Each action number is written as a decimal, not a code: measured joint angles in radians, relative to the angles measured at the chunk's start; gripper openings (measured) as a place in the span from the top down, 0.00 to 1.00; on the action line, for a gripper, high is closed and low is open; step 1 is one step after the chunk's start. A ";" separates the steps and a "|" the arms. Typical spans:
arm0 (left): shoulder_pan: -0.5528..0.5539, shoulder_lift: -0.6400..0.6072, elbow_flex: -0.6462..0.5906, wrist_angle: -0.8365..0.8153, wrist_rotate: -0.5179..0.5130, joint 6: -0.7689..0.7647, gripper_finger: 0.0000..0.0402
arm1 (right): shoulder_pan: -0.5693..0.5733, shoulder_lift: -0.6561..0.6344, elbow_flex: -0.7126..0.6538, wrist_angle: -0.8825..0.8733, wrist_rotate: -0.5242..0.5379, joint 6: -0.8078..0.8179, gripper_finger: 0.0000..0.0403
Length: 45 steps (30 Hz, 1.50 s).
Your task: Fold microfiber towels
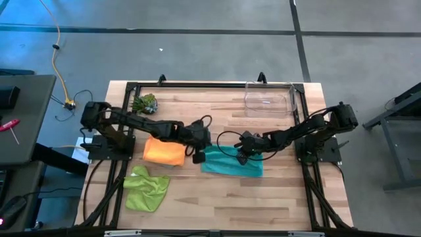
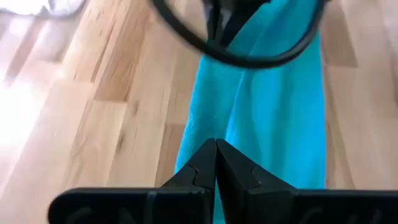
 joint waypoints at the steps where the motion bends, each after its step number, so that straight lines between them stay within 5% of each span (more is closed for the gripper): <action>1: 0.008 0.005 0.000 -0.003 0.006 -0.007 1.00 | 0.000 0.000 0.000 0.000 0.000 0.000 1.00; 45: 0.022 0.013 0.000 -0.084 0.009 -0.364 1.00 | 0.001 0.002 -0.002 0.023 0.006 -0.019 1.00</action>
